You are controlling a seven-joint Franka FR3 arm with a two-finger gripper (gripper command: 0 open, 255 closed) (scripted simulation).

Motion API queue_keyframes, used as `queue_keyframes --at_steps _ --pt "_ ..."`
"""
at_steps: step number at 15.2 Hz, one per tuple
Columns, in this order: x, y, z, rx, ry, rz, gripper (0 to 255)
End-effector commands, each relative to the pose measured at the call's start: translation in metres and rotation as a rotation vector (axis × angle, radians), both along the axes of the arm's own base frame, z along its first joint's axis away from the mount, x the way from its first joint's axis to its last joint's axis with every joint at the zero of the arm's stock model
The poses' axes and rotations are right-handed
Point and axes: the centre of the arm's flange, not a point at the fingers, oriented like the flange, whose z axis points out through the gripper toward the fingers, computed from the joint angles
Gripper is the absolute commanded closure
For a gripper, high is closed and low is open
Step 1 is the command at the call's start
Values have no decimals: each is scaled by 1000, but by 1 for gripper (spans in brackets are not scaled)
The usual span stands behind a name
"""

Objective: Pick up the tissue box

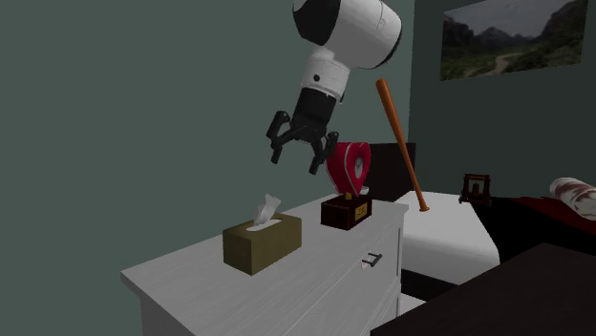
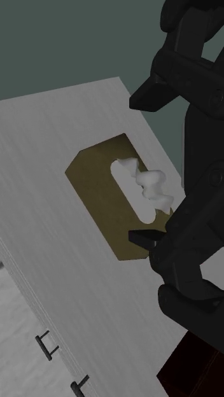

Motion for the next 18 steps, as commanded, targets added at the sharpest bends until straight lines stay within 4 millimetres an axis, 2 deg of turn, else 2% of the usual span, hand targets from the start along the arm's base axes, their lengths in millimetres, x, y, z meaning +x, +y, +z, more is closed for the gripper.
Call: queue_keyframes --at_steps 1,8,15,17,18 --pt "16 10 -18 17 -5 -11 0" --pt "65 45 -74 70 -20 -41 0" --pt "65 45 -111 70 -20 -41 0" --pt "65 45 -114 70 -20 -42 0" --pt "65 46 -114 70 -20 -41 255"
